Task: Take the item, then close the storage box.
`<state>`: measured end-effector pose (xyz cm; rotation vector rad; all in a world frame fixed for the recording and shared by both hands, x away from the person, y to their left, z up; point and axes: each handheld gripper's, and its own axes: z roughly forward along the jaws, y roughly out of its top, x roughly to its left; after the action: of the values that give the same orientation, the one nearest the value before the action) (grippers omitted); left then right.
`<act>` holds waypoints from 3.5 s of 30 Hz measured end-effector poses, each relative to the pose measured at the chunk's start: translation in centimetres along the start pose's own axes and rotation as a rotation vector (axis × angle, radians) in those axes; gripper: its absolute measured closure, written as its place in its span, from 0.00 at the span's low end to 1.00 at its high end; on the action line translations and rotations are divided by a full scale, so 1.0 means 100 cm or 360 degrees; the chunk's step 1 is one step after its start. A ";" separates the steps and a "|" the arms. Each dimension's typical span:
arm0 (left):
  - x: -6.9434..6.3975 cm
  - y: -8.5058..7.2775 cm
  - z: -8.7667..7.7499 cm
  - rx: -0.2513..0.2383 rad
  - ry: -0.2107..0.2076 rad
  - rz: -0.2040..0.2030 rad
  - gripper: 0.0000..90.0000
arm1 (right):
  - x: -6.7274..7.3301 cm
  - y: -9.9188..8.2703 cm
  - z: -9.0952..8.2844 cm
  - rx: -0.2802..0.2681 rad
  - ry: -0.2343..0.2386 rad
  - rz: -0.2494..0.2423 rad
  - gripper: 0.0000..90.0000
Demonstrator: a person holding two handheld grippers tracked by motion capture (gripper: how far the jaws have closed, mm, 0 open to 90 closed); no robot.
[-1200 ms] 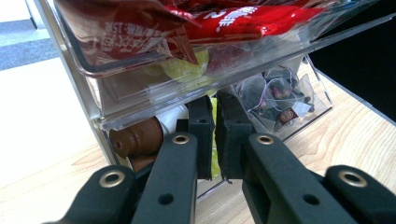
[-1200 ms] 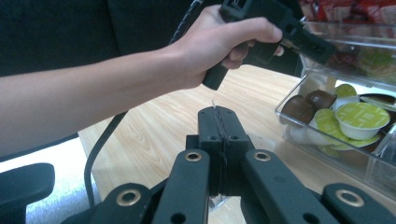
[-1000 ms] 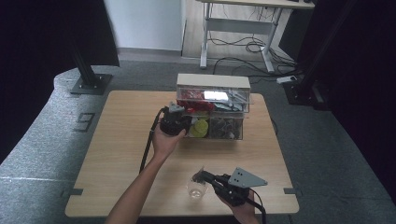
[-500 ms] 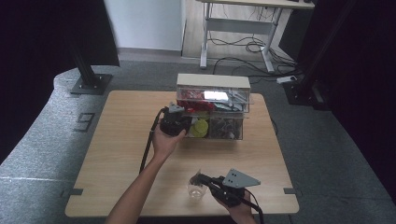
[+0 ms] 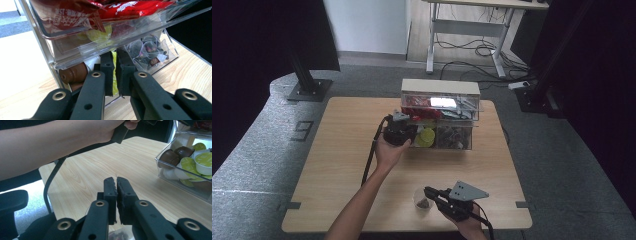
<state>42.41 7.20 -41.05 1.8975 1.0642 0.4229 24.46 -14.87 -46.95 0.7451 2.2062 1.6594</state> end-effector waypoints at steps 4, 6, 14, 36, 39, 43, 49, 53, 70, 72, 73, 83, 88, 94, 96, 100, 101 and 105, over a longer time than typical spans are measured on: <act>0.000 0.000 0.000 0.0001 -0.0001 0.0000 0.94 | 0.002 0.000 0.000 -0.0002 -0.0001 -0.0014 0.87; 0.000 0.000 0.001 0.0001 -0.0004 -0.0002 0.94 | 0.002 0.000 0.000 -0.0004 -0.0009 -0.0012 0.83; -0.001 0.000 0.001 0.0002 -0.0008 -0.0001 0.94 | -0.004 0.002 -0.004 -0.0033 -0.0052 0.0018 0.68; -0.001 -0.013 0.003 0.0019 -0.0027 -0.0015 0.93 | -0.036 -0.002 -0.023 -0.0058 -0.0207 0.0128 0.65; -0.001 -0.015 0.004 0.0022 -0.0032 -0.0021 0.93 | -0.039 -0.003 -0.024 -0.0050 -0.0215 0.0133 0.65; -0.003 -0.020 0.006 0.0042 -0.0043 -0.0010 0.93 | -0.041 -0.003 -0.024 -0.0038 -0.0225 0.0133 0.65; -0.004 -0.024 0.008 0.0051 -0.0052 -0.0009 0.93 | -0.045 -0.006 -0.025 -0.0022 -0.0242 0.0140 0.65; -0.004 -0.027 0.008 0.0058 -0.0055 -0.0017 0.93 | -0.049 -0.007 -0.025 -0.0014 -0.0253 0.0152 0.65; -0.001 -0.053 0.018 0.0116 -0.0079 -0.0057 0.93 | -0.062 -0.016 -0.025 0.0025 -0.0296 0.0200 0.65; -0.001 -0.056 0.019 0.0121 -0.0080 -0.0063 0.93 | -0.063 -0.017 -0.024 0.0025 -0.0302 0.0204 0.65; -0.001 -0.057 0.020 0.0127 -0.0084 -0.0065 0.93 | -0.064 -0.018 -0.024 0.0027 -0.0304 0.0207 0.65; -0.001 -0.071 0.030 0.0180 -0.0095 -0.0087 0.93 | -0.069 -0.022 -0.023 0.0042 -0.0325 0.0225 0.65; -0.002 -0.073 0.034 0.0193 -0.0096 -0.0085 0.93 | -0.071 -0.024 -0.023 0.0051 -0.0333 0.0238 0.66; -0.001 -0.075 0.036 0.0203 -0.0095 -0.0095 0.93 | -0.072 -0.025 -0.024 0.0035 -0.0355 0.0241 0.66; -0.001 -0.076 0.036 0.0210 -0.0102 -0.0095 0.93 | -0.072 -0.025 -0.025 0.0032 -0.0363 0.0241 0.66; -0.001 -0.077 0.038 0.0227 -0.0097 -0.0100 0.93 | -0.074 -0.025 -0.025 0.0021 -0.0374 0.0249 0.67; 0.000 -0.077 0.038 0.0225 -0.0100 -0.0102 0.93 | -0.074 -0.025 -0.026 0.0021 -0.0375 0.0249 0.67; 0.001 -0.078 0.039 0.0230 -0.0100 -0.0112 0.92 | -0.074 -0.026 -0.025 0.0022 -0.0378 0.0250 0.67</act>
<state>41.06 6.96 -49.64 1.9793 1.1424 0.2505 28.71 -21.57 -49.24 1.0840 2.0404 1.5351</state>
